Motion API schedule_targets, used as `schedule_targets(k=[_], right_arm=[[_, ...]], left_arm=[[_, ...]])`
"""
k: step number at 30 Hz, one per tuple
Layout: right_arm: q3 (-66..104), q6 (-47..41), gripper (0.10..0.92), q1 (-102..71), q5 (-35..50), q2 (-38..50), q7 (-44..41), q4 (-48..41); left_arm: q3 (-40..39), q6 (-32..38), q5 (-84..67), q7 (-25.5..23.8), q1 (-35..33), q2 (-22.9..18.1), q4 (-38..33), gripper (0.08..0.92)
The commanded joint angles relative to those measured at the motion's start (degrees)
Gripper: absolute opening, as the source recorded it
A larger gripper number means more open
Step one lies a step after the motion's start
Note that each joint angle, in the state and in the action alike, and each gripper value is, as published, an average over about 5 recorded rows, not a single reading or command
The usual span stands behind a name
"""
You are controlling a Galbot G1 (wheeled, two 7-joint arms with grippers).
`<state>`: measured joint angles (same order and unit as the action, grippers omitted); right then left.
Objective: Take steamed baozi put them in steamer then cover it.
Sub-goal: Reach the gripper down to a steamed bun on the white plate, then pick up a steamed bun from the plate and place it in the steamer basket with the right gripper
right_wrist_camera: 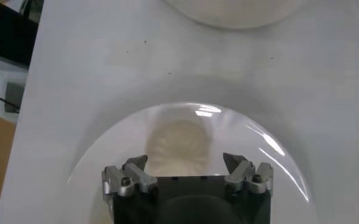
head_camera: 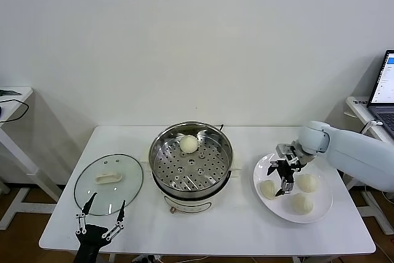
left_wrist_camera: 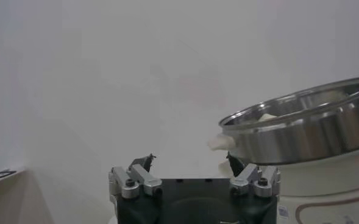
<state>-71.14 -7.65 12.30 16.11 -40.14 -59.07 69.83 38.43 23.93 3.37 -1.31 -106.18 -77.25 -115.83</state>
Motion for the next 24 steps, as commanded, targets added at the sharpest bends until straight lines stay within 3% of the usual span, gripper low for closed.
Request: schedule_targets(k=[1,14,24], right_arm=[[0.4,-0.5,0.820,-2.1,-0.3,-0.1,1.4,-0.2],[1.8,0.1,0.647,-0.3,-1.1,0.6,1.3,1.1],[2.3,3.9,0.636,18.4,-2.5,-1.8,-13.1,0.3]], left_arm=[[0.1,0.0,0.0,0.0,0.1,0.0,0.3,0.823],[0.3,0.1,-0.1,0.1,0.2,-0.1,0.2,0.823],[0.1,0.0,-0.1,0.2,0.8,0.2,0.1,0.823]])
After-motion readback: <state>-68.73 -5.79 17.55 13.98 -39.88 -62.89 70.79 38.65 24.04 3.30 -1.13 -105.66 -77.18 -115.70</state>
